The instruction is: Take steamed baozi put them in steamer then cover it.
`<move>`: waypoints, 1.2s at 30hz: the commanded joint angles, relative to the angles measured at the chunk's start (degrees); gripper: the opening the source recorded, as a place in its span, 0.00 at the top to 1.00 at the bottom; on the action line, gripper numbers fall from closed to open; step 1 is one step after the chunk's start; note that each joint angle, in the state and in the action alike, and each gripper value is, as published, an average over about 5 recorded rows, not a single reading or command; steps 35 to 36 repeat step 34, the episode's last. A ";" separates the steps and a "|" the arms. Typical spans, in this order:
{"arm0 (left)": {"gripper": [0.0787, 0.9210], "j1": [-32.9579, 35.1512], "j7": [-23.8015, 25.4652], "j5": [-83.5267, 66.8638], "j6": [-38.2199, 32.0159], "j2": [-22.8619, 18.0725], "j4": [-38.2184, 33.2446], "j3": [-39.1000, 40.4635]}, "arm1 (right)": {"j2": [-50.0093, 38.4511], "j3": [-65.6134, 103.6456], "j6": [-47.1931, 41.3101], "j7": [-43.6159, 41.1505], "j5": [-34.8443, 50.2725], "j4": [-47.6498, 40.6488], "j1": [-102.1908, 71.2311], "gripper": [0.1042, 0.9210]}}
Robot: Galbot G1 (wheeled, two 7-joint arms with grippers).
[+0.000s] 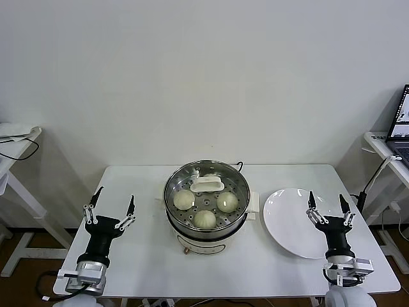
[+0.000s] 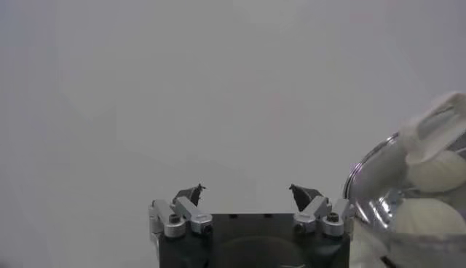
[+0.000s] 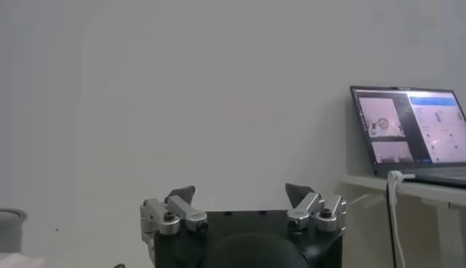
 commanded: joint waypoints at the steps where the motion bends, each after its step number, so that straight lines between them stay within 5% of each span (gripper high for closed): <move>1: 0.12 2.50 0.19 -7.26 -4.36 -1.56 1.69 -3.26 | 0.51 0.12 -1.61 -0.22 -0.30 2.42 -0.81 0.12; 36: 0.12 2.30 0.25 -8.76 -4.50 -1.18 1.96 -0.45 | 1.11 -0.01 -2.36 1.06 -3.24 3.34 -2.52 0.12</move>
